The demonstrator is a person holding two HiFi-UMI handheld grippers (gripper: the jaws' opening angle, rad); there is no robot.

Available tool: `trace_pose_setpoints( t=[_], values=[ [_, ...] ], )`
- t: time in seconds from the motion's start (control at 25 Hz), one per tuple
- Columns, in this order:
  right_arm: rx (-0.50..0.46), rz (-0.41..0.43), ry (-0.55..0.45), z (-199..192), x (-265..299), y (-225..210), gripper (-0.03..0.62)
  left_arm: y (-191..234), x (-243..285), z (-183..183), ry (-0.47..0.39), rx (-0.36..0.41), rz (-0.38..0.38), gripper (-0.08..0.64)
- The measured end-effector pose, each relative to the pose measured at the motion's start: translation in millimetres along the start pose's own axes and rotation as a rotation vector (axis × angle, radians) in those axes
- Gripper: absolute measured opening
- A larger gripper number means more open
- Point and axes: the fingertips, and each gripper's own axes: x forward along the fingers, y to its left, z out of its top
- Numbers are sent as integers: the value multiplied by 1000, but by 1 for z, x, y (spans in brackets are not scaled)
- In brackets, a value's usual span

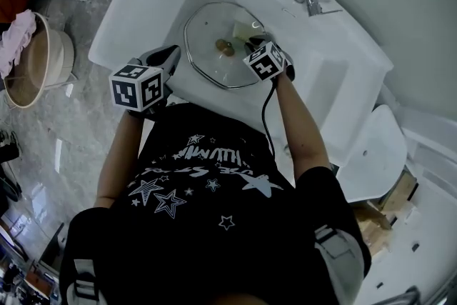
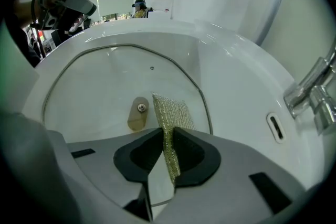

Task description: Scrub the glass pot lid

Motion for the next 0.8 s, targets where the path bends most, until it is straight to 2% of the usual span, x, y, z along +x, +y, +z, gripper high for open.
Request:
trace_pose_setpoints(
  t=[0.44,0.8],
  values=[
    [153,85,44,-14,-25,33,66,-12,-3,-6,-9,11,-7,8],
    [332,222,-18,0,-48,65,67,-22,-3,-10,-19,5,16,8]
  ],
)
